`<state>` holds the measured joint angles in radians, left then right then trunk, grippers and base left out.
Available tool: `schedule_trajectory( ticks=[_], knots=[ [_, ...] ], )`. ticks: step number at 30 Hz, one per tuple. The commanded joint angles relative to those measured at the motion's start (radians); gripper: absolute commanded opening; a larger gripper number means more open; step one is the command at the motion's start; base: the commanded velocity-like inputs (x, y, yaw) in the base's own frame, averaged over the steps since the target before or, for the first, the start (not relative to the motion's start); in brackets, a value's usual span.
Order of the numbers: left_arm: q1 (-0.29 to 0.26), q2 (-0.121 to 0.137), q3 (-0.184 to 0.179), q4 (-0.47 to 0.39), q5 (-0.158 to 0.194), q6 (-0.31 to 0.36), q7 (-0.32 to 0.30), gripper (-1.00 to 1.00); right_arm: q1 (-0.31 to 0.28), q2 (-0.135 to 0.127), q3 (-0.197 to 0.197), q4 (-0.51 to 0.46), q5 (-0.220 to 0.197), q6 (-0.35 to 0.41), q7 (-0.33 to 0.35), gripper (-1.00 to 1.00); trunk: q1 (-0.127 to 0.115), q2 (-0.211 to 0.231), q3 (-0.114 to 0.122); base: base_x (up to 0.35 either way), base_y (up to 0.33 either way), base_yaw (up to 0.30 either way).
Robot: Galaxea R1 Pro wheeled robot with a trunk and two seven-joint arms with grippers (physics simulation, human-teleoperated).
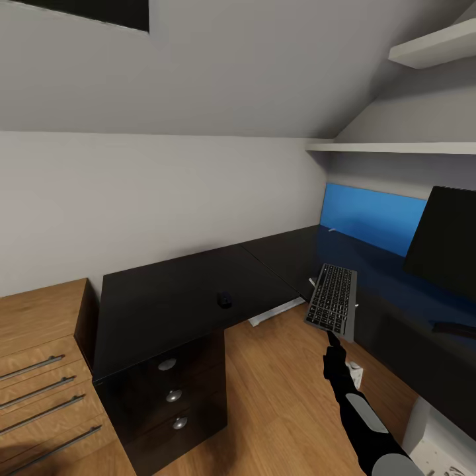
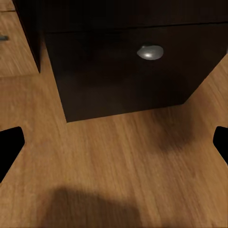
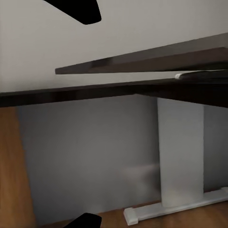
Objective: In the bedroom, organize the workspace by keeping the computer under the desk, ensuring the monitor is on the desk, placing the keyboard on the desk next to the monitor, placing the mouse on the desk next to the keyboard, moving the folder from the swivel chair onto the desk next to the mouse, stacking the notebook on top of the folder with the pen on top of the notebook, and positioning the swivel chair next to the desk.
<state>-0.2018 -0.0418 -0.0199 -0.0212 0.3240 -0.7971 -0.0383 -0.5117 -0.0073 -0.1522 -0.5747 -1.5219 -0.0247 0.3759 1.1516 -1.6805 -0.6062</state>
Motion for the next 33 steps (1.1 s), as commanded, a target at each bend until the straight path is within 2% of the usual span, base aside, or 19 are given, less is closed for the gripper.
schedule_trajectory(
  ticks=[1, 2, 7, 15, 25, 33],
  knots=[
    [0.003, 0.000, -0.003, 0.001, 0.007, -0.019, -0.004, 1.00, -0.001, 0.000, 0.002, 0.001, -0.010, -0.001, 0.005, 1.00, 0.000, 0.000, -0.001, 0.000, 0.000, 0.000],
    [0.009, 0.000, -0.002, 0.001, 0.008, -0.041, -0.003, 1.00, -0.001, -0.001, 0.002, 0.001, -0.011, -0.001, 0.005, 1.00, 0.000, 0.000, -0.001, 0.000, 0.000, 0.000],
    [0.017, 0.003, -0.002, 0.001, 0.009, -0.071, -0.002, 1.00, -0.001, -0.006, 0.002, 0.001, -0.009, -0.001, 0.004, 1.00, 0.000, 0.000, -0.001, 0.000, 0.000, 0.000],
    [0.019, 0.003, -0.002, 0.001, 0.009, -0.073, 0.002, 1.00, -0.001, -0.020, -0.008, 0.001, -0.010, -0.001, 0.002, 1.00, 0.000, 0.000, -0.001, 0.087, 0.000, 0.000],
    [0.019, 0.003, -0.002, 0.001, 0.009, -0.071, 0.003, 1.00, -0.001, -0.021, -0.012, 0.002, -0.010, -0.001, 0.001, 1.00, 0.000, 0.000, -0.001, 0.031, 0.000, 0.000],
    [0.019, 0.003, -0.002, 0.001, 0.009, -0.071, 0.003, 1.00, -0.001, -0.022, -0.013, 0.001, -0.010, 0.000, 0.000, 1.00, 0.000, 0.000, -0.001, 0.186, 0.000, 0.000]
  ],
)
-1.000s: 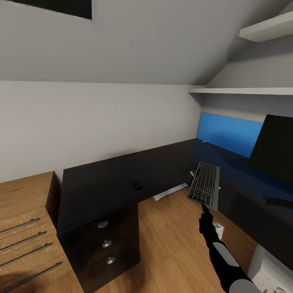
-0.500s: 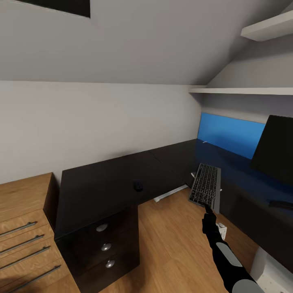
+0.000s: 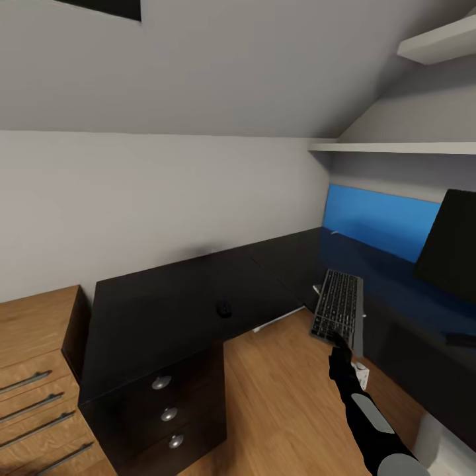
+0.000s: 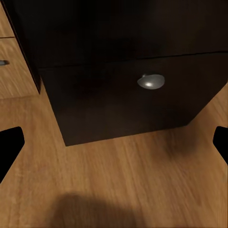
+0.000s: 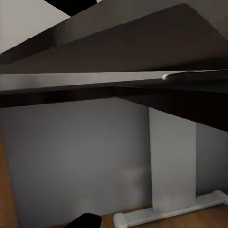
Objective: In the bedroom, organize the workspace by keeping the computer under the desk, ensuring the monitor is on the desk, placing the keyboard on the desk next to the monitor, placing the mouse on the desk next to the keyboard, moving the folder from the swivel chair onto the desk next to the mouse, stacking the notebook on top of the folder with the pen on top of the notebook, and positioning the swivel chair next to the desk.
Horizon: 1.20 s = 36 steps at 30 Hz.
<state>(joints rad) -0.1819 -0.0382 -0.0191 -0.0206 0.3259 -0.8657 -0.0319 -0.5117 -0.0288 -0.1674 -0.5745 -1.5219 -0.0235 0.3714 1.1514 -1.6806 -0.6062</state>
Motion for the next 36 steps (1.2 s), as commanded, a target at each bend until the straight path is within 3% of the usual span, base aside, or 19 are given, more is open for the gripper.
schedule_trajectory(
  ticks=[1, 31, 36],
  knots=[
    [-0.001, 0.000, -0.002, 0.001, 0.007, -0.003, -0.003, 1.00, -0.001, 0.000, 0.002, 0.001, -0.011, -0.001, 0.005, 1.00, 0.000, 0.000, -0.001, 0.090, 0.000, 0.000],
    [-0.001, 0.000, -0.001, 0.001, 0.008, -0.004, -0.005, 1.00, -0.001, 0.000, 0.003, 0.001, -0.009, -0.001, 0.004, 1.00, 0.000, 0.000, -0.001, 0.008, 0.000, 0.000],
    [-0.001, 0.000, -0.001, 0.001, 0.008, -0.004, -0.004, 1.00, -0.001, 0.000, 0.003, 0.001, -0.009, -0.001, 0.004, 1.00, -0.019, 0.035, 0.015, 0.000, 0.000, 0.000]
  ],
)
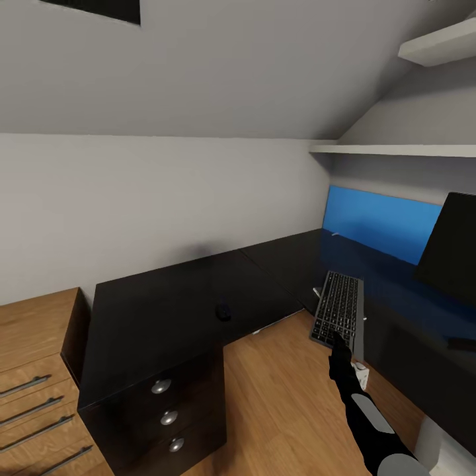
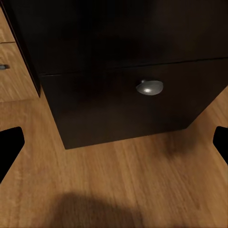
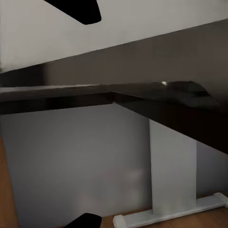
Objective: In the bedroom, organize the workspace by keeping the computer under the desk, ensuring the monitor is on the desk, placing the keyboard on the desk next to the monitor, placing the mouse on the desk next to the keyboard, moving the folder from the swivel chair onto the desk next to the mouse, stacking the notebook on top of the folder with the pen on top of the notebook, and positioning the swivel chair next to the desk.
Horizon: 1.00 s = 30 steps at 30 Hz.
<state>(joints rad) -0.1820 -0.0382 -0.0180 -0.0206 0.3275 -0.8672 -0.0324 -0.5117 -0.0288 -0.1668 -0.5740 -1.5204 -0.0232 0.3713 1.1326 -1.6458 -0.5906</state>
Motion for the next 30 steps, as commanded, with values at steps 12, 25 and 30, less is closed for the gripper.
schedule_trajectory(
  ticks=[12, 25, 30],
  knots=[
    [-0.001, 0.000, -0.002, 0.001, 0.008, -0.003, -0.003, 1.00, -0.001, -0.001, 0.003, 0.001, -0.010, -0.001, 0.005, 1.00, 0.000, 0.000, -0.001, 0.000, 0.000, 0.000],
    [-0.001, 0.000, -0.002, 0.001, 0.008, -0.003, 0.000, 1.00, -0.001, -0.002, 0.003, 0.000, -0.010, -0.001, 0.005, 1.00, -0.027, 0.049, 0.021, 0.000, 0.000, 0.000],
    [-0.001, 0.000, -0.001, 0.001, 0.008, -0.004, 0.000, 1.00, -0.001, -0.002, 0.003, 0.000, -0.010, -0.001, 0.005, 1.00, -0.031, 0.056, 0.024, 0.000, 0.000, 0.000]
  ],
)
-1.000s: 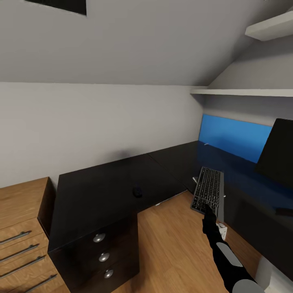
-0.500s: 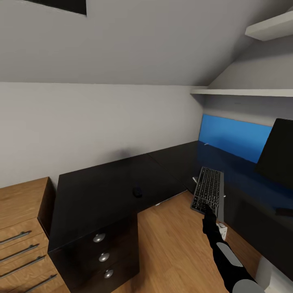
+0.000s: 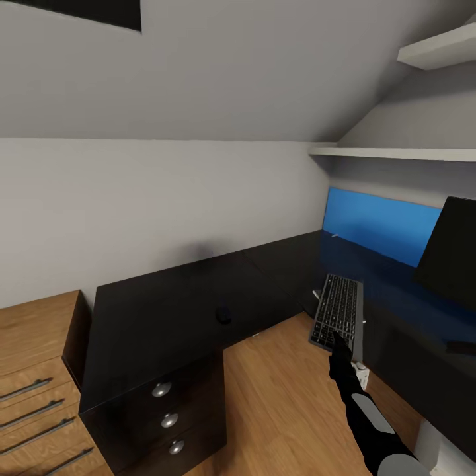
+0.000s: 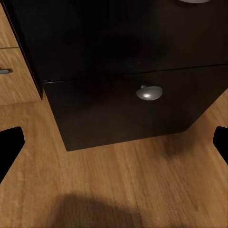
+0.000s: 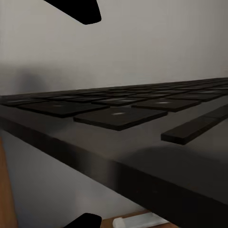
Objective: In the bedroom, organize the workspace by keeping the computer under the desk, ensuring the monitor is on the desk, placing the keyboard on the desk next to the monitor, placing the mouse on the desk next to the keyboard, moving the folder from the swivel chair onto the desk next to the mouse, stacking the notebook on top of the folder with the pen on top of the notebook, and positioning the swivel chair next to the desk.
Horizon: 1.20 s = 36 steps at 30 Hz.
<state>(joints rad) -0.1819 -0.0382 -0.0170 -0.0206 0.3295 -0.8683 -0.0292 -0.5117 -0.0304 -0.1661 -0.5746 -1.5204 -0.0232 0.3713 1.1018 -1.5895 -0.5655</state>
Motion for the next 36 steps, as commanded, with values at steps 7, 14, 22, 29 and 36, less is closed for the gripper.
schedule_trajectory(
  ticks=[7, 14, 22, 29, 36],
  knots=[
    [-0.001, 0.000, -0.003, 0.001, 0.006, -0.003, -0.003, 1.00, -0.001, 0.000, 0.002, 0.001, -0.010, -0.001, 0.005, 1.00, 0.000, 0.000, -0.001, 0.000, 0.000, 0.000],
    [-0.001, 0.000, -0.003, 0.001, 0.006, -0.003, -0.003, 1.00, -0.001, 0.000, 0.002, 0.001, -0.010, -0.001, 0.005, 1.00, 0.000, 0.000, -0.001, 0.000, 0.000, 0.000],
    [-0.001, 0.000, -0.003, 0.001, 0.006, -0.003, -0.003, 1.00, -0.001, -0.003, 0.001, 0.001, -0.010, -0.002, -0.023, -1.00, 0.000, 0.000, -0.001, 0.000, 0.000, 0.000],
    [-0.001, 0.001, -0.003, 0.001, 0.006, -0.003, -0.003, 1.00, -0.001, -0.009, 0.000, 0.002, -0.010, -0.003, -0.032, -1.00, 0.000, 0.000, -0.001, 0.000, 0.000, 0.000],
    [-0.001, 0.000, -0.003, 0.001, 0.006, -0.003, -0.003, 1.00, -0.001, -0.011, 0.000, 0.002, -0.011, -0.003, -0.032, -1.00, -0.027, 0.049, 0.021, 0.000, 0.000, 0.000]
  ],
)
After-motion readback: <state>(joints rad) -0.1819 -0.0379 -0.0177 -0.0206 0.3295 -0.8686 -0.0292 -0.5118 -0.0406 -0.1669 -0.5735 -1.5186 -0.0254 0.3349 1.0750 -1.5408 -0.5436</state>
